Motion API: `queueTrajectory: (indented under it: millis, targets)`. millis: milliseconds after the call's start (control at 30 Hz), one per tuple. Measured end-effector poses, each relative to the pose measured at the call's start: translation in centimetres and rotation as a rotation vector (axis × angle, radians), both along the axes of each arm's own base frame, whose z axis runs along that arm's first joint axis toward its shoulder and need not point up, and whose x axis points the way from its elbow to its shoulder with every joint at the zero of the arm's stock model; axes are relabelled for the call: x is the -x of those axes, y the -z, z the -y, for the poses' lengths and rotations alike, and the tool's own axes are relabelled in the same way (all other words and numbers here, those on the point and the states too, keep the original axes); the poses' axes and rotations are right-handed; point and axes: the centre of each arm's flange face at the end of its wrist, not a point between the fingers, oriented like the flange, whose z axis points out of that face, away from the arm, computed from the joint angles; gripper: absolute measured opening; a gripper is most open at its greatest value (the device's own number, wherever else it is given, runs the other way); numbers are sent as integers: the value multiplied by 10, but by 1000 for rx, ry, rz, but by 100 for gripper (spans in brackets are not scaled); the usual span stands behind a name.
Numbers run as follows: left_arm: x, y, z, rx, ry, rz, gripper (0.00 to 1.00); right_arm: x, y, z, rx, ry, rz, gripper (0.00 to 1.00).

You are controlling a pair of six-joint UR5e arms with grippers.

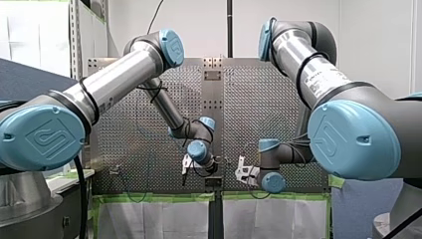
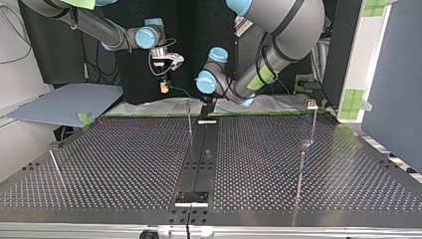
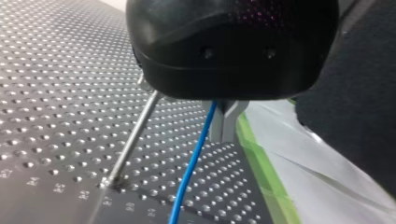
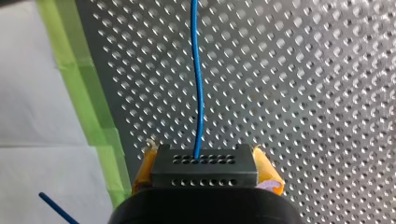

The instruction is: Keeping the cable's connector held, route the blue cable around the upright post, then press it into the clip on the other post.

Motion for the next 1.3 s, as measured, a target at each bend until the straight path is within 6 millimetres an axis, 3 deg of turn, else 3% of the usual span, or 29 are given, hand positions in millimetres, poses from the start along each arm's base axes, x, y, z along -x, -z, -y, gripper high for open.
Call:
queueTrajectory:
  millis: [600,967,1300]
  targets:
    - [-8,1,-1,80,27,-10,0,31,-1,32,10,74,3,0]
    - [-12,3,-3,111,24,-14,0,42,30,34,-42,88,-29,0]
    - [-23,1,-8,164,15,0,0,43,31,42,-35,93,-39,0]
